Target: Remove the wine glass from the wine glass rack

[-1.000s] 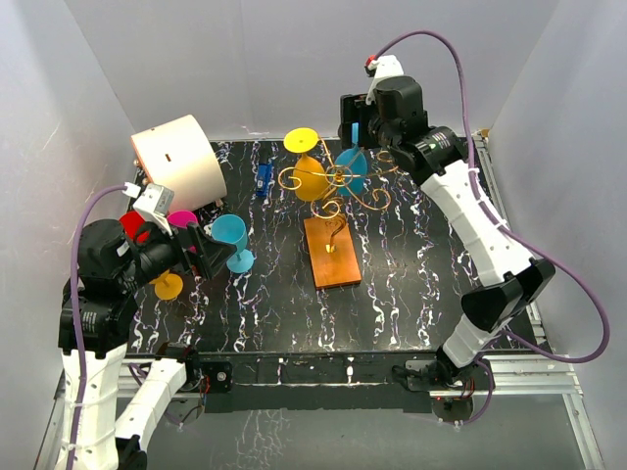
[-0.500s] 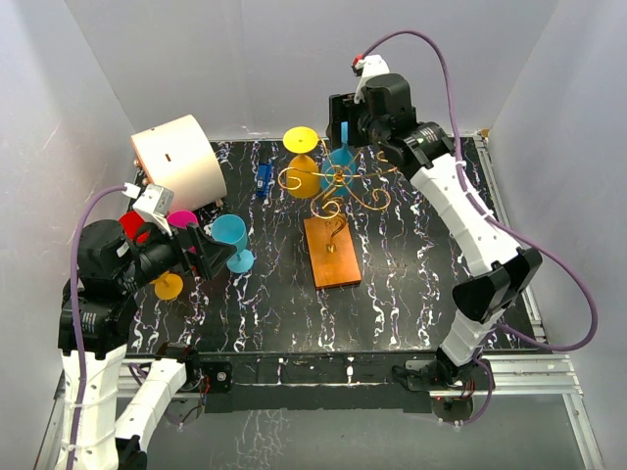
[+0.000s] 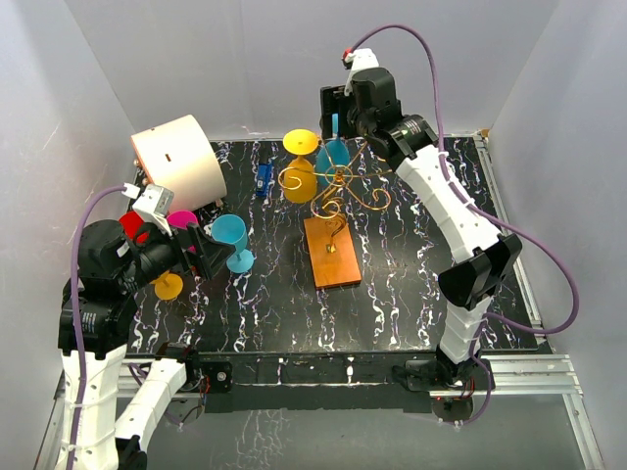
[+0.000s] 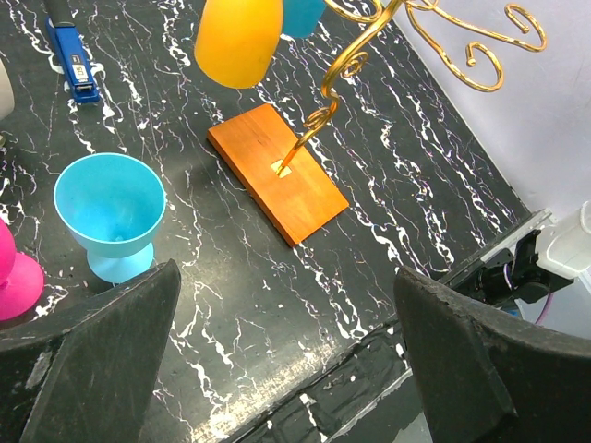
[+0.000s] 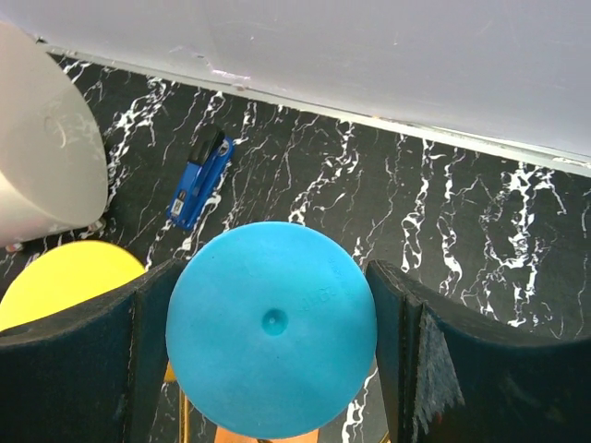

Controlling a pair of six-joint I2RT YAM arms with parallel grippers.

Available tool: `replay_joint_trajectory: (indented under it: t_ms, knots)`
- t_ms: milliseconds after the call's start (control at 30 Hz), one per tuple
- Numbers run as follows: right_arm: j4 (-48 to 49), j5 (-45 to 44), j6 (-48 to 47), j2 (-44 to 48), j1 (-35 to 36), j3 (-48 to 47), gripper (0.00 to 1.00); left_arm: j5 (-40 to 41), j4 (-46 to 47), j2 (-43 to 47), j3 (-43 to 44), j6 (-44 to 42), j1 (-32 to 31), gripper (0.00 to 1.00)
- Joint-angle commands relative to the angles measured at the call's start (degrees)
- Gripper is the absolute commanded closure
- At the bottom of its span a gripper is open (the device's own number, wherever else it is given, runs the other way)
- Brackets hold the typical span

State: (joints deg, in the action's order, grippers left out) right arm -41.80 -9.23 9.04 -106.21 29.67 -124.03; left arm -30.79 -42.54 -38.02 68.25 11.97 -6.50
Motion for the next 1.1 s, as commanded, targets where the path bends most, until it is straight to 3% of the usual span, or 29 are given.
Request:
replay_joint_trajectory:
  t_ms: [0,500,733,900,1067]
  knots:
    - [3.4,-5.2,-1.1,-0.6,-0.1,-4.5,0.47,0.0,-0.5,-0.1,0.5,-0.5,-0.2,0.01]
    - [6.4,-25.6,-5.9,1.2,-0.1,-2.3,0.47,0.5,-0.3,-0.9,0.9,1.1,-0.2,0.01]
    - [12.8,-32.6,-7.8,9.6,-0.1,5.8,0.48,8.5,-2.2,-2.5,2.2,5.8,-0.2,0.01]
    - [15.2,-29.8,-5.2,18.8,-0.1,12.8,0.48,13.5,-3.1,-2.5,2.7,12.1,-0.2,0.01]
    - [18.6,-19.6,0.9,29.0,-0.1,19.8,0.48,9.4,0.3,-1.5,1.7,19.2,-0.2,0.01]
